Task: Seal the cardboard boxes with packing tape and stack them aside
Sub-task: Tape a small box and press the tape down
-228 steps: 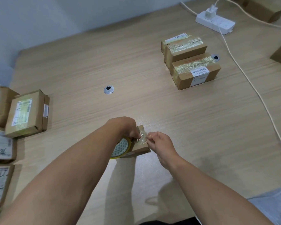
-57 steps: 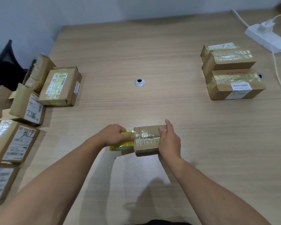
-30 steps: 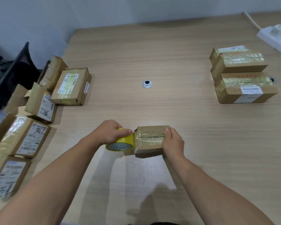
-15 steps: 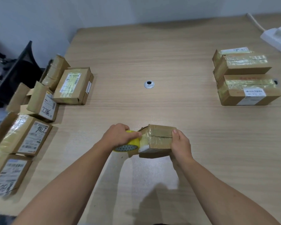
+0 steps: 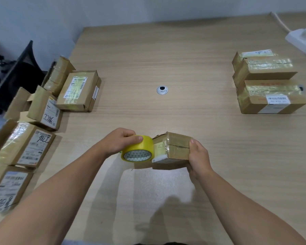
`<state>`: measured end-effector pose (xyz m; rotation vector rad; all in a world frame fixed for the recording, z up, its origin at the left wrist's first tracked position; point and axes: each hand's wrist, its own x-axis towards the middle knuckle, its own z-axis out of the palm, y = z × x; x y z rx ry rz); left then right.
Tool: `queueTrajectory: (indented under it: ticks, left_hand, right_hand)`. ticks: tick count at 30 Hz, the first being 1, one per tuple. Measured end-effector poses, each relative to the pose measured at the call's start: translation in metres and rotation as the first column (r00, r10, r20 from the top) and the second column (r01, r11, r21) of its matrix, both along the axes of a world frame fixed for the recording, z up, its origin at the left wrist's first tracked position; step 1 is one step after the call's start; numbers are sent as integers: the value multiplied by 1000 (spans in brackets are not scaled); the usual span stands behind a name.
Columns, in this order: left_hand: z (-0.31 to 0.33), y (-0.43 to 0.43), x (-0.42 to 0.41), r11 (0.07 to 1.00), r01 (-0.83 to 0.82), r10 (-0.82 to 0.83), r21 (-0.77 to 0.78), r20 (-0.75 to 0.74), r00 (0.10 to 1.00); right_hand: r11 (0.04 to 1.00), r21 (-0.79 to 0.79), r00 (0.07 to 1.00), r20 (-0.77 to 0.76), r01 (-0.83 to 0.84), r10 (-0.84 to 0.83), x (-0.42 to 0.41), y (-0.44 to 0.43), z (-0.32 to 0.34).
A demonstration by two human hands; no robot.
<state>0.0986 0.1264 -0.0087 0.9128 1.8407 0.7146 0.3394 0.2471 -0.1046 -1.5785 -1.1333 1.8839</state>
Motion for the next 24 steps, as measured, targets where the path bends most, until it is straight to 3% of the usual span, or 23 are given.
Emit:
queueTrajectory:
  ticks: [5,7,9,24]
  left_hand:
    - [-2,9,-4,998,23,-33,-61,-168,985]
    - [-4,10,-5,982,116,-164,-152,-362,918]
    - [-11,5,-5,966,141,-226,-216,-445,867]
    - [-30,26,20,957,160,-256,-242,-448,856]
  right_hand:
    - [1000,6,1000,12,-5,5,-2,-1,0]
    - [1000,18,1000,-7,21,-21,0,-1,-4]
    - [999,32,1000,-27,11,-10,2,-1,-5]
    - [997,-62,999,-17,45,-46,5,7,-8]
